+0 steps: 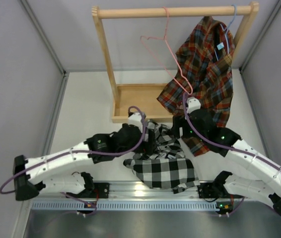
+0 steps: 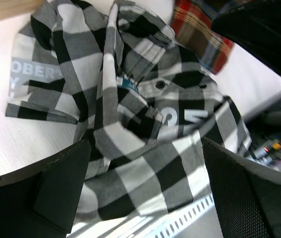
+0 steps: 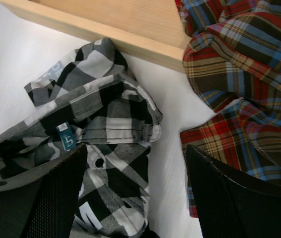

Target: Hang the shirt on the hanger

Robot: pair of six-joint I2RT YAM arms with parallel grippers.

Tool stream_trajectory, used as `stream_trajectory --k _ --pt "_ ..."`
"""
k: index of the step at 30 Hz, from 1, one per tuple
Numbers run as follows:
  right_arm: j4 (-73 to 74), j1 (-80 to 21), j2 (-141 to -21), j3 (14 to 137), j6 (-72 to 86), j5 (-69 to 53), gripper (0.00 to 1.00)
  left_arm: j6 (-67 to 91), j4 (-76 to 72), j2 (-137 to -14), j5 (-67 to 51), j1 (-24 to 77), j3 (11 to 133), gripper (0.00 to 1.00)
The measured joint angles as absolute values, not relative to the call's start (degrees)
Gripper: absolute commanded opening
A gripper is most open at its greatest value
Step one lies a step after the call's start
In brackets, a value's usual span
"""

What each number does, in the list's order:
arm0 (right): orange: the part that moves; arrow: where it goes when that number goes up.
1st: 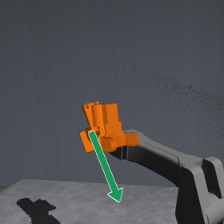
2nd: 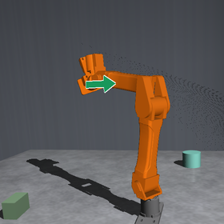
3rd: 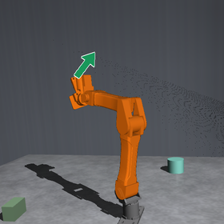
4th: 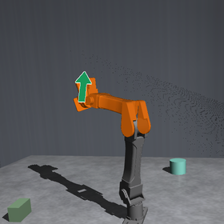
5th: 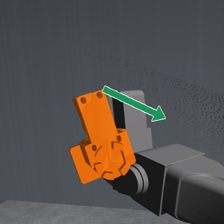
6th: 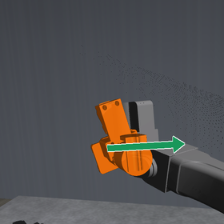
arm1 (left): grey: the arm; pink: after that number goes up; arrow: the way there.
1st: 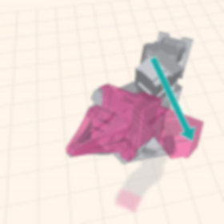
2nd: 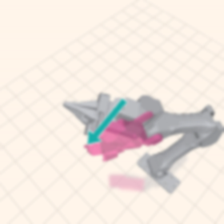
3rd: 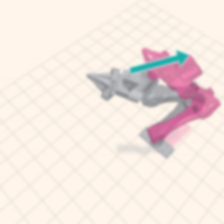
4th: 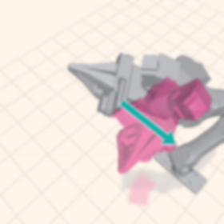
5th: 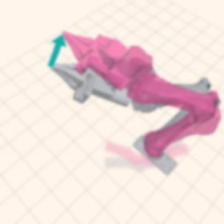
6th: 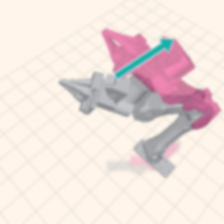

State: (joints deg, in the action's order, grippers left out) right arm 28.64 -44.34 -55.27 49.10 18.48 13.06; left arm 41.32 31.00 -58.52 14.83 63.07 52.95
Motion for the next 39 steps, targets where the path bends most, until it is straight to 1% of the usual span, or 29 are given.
stream_trajectory --k 1,4,5,7,9,10,11,12,14,15,16,17,20,23,25,31,35,39 --pt "29.1 -43.8 -54.8 48.9 18.4 13.3 0.78 42.2 32.0 -62.5 18.5 65.5 55.7 0.98" --pt "30.0 -43.6 -53.1 48.1 18.2 13.5 0.77 43.7 33.3 -68.5 24.6 66.8 57.5 0.95" --pt "30.3 -43.6 -52.4 47.9 18.1 13.5 0.78 44.1 34.5 -70.0 26.1 66.8 57.5 0.89" --pt "30.7 -43.6 -51.2 47.5 18.1 13.5 0.77 44.7 36.0 -73.1 28.3 66.7 57.5 0.82" --pt "31.0 -43.6 -50.2 47.5 18.0 13.5 0.78 45.0 37.0 -76.5 29.0 66.6 58.0 0.69" --pt "31.0 -43.6 -49.7 47.5 18.0 13.4 0.78 45.1 37.1 -78.3 29.2 66.6 58.4 0.66" --pt "31.0 -43.6 -49.3 47.5 18.0 13.3 0.77 45.1 37.2 -79.8 29.4 66.6 58.7 0.6" --pt "31.0 -43.6 -49.0 47.5 18.0 13.2 0.77 45.1 37.3 -81.1 29.5 66.6 59.0 0.45" --pt "30.9 -43.6 -48.6 47.3 17.7 12.4 0.77 45.1 37.4 -81.9 29.6 66.3 59.1 0.28" --pt "30.9 -43.6 -48.4 47.1 17.5 11.8 0.77 45.0 37.7 -81.7 29.8 65.9 59.1 0.07" --pt "30.8 -43.6 -48.3 46.7 17.4 11.0 0.77 45.0 37.7 -81.1 29.9 65.1 59.1 0.02" --pt "30.6 -43.6 -48.3 46.2 17.1 10.0 0.78 44.3 37.8 -80.2 29.9 63.8 59.1 0.0" --pt "29.1 -43.6 -48.4 44.8 16.3 6.5 0.82 41.7 38.1 -75.5 29.4 58.6 59.1 0.0" --pt "26.5 -43.6 -49.8 44.2 14.8 2.7 0.84 38.0 38.6 -70.0 28.7 54.9 60.2 0.0" --pt "24.0 -43.5 -52.6 44.6 13.9 1.6 0.83 36.1 38.9 -68.1 27.7 54.7 61.9 0.0" --pt "18.5 -40.1 -68.0 48.9 8.9 -2.7 0.77 33.7 40.8 -67.8 26.3 54.9 62.8 0.0" --pt "15.7 -39.6 -74.9 50.4 5.7 -4.1 0.79 32.8 41.7 -67.7 25.5 54.9 62.4 0.0" --pt "12.8 -37.4 -77.1 50.6 5.1 -5.9 0.8 32.2 41.7 -66.7 23.9 54.9 61.6 0.0"
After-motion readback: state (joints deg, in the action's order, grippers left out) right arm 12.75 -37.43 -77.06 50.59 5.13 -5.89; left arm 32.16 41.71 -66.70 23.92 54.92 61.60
